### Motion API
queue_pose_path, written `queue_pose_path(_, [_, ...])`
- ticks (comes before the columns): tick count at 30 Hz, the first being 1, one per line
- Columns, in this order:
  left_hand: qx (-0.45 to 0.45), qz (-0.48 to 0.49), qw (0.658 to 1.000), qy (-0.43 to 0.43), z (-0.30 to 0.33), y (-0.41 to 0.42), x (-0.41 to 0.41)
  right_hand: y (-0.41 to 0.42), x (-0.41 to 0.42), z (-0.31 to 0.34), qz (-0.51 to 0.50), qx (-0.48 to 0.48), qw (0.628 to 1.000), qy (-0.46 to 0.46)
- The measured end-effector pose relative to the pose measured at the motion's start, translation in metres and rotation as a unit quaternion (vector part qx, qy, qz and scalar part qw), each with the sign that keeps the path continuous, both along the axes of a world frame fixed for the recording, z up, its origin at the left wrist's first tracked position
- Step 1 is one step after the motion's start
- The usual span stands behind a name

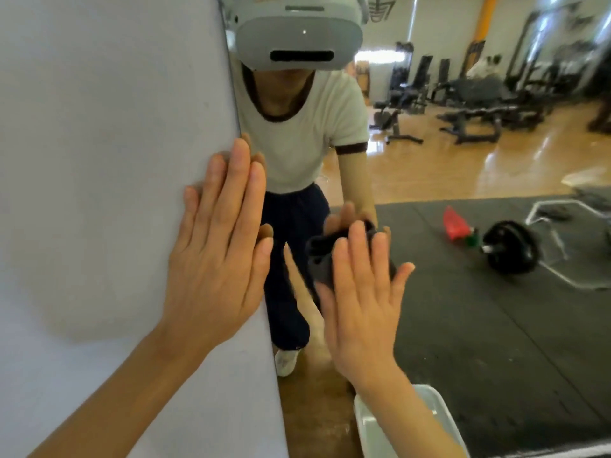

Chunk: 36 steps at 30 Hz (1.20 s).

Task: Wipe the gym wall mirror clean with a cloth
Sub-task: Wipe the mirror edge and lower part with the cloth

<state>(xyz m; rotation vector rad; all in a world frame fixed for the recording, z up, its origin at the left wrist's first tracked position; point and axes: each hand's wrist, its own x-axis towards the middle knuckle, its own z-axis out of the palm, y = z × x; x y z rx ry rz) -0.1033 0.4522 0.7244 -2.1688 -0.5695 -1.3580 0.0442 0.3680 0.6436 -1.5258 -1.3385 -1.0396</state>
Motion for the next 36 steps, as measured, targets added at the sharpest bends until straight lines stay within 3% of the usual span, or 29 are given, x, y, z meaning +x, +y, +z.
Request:
queue_pose_path(2, [-0.013, -0.015, 1.000, 0.012, -0.009, 0.002, -0.008, -0.026, 0.041, 0.017, -0.039, 0.034, 0.988, 0.142])
queue_pose_path(4, [-0.008, -0.008, 1.000, 0.020, -0.014, 0.006, -0.014, -0.036, 0.058, 0.039, -0.044, 0.081, 0.934, 0.345])
queue_pose_path(5, [-0.003, 0.004, 1.000, 0.024, -0.017, 0.008, -0.015, -0.030, 0.050, 0.045, -0.063, 0.089, 0.909, 0.403])
queue_pose_path(6, [-0.002, 0.010, 1.000, 0.025, -0.017, 0.009, -0.015, -0.025, 0.030, 0.050, -0.056, 0.083, 0.916, 0.388])
queue_pose_path(7, [0.001, 0.016, 1.000, 0.021, -0.017, 0.009, -0.015, -0.016, 0.005, 0.043, -0.027, 0.069, 0.949, 0.306])
queue_pose_path(9, [0.003, 0.023, 0.999, 0.026, -0.015, 0.010, -0.014, -0.001, -0.026, 0.008, 0.005, -0.003, 0.998, 0.061])
queue_pose_path(10, [0.002, 0.022, 0.999, 0.031, -0.016, 0.010, -0.015, 0.004, -0.024, -0.009, -0.007, -0.047, 0.998, -0.034])
queue_pose_path(12, [0.003, 0.023, 0.999, 0.040, -0.017, 0.011, -0.017, 0.005, -0.018, -0.007, -0.018, -0.058, 0.992, -0.110])
queue_pose_path(16, [0.006, 0.013, 1.000, 0.024, -0.017, 0.011, -0.016, 0.017, -0.014, 0.069, 0.075, 0.041, 0.995, -0.057])
queue_pose_path(19, [-0.002, 0.009, 1.000, 0.022, -0.016, 0.011, -0.016, 0.031, -0.023, 0.096, 0.054, 0.089, 0.992, -0.067])
queue_pose_path(22, [0.011, 0.019, 1.000, 0.012, -0.020, 0.012, -0.014, 0.020, -0.010, 0.032, 0.003, 0.004, 0.981, -0.193])
queue_pose_path(25, [0.029, 0.035, 0.999, 0.006, -0.021, 0.014, -0.014, -0.006, 0.010, -0.036, -0.054, -0.109, 0.948, -0.295])
queue_pose_path(28, [0.020, 0.028, 0.999, 0.002, -0.020, 0.013, -0.014, 0.000, 0.001, -0.012, -0.038, -0.076, 0.959, -0.271])
queue_pose_path(32, [0.003, -0.003, 1.000, -0.008, -0.017, 0.013, -0.015, 0.030, -0.026, 0.057, 0.015, 0.055, 0.994, -0.098])
queue_pose_path(33, [-0.008, -0.013, 1.000, -0.011, -0.018, 0.012, -0.015, 0.032, -0.027, 0.055, 0.008, 0.061, 0.993, -0.102])
queue_pose_path(36, [-0.031, -0.018, 0.999, -0.023, -0.030, 0.009, -0.019, 0.020, -0.014, -0.008, -0.029, -0.014, 0.971, -0.237])
